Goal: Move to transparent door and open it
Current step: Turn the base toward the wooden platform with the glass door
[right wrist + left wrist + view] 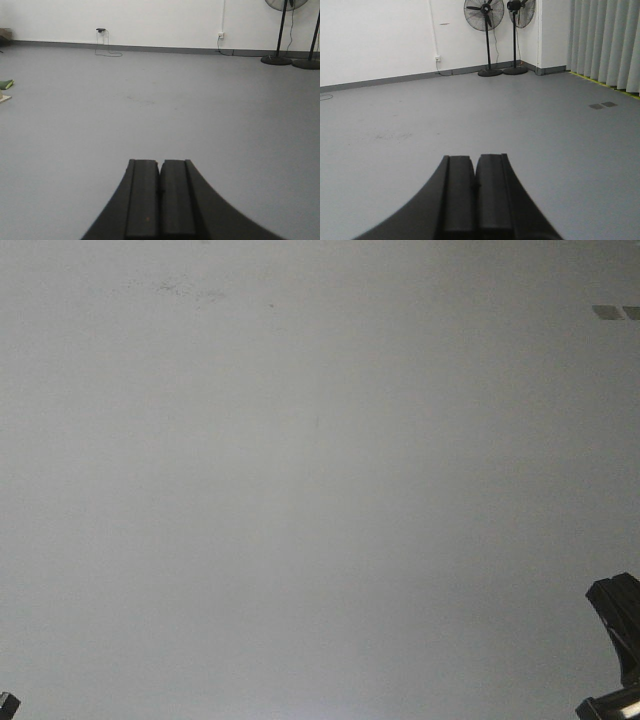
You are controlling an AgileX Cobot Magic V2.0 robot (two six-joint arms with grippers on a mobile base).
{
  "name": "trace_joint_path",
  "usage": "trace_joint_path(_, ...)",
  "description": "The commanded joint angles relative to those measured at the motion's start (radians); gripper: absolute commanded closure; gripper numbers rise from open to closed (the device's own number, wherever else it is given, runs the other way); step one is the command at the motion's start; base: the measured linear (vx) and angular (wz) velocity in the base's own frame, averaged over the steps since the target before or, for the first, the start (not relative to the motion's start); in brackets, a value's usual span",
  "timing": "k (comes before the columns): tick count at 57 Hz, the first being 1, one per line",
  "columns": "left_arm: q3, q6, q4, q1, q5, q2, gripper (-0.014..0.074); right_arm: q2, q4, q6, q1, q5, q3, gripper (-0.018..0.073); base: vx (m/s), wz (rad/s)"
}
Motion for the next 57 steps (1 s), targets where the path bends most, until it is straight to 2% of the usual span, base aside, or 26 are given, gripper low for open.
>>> trace_joint_path(1,0.013,-0.006,-0.003,-0.006,-0.082,-0.015,0.0603,-0.016,-0.001,-0.007,-0.005,-0.082,0.005,0.0559,0.00,0.00)
trace_joint_path(57,0.013,-0.006,-0.003,-0.006,-0.082,-0.015,0.0603,-0.016,-0.001,-0.007,-0.005,-0.082,0.005,0.0559,0.00,0.00)
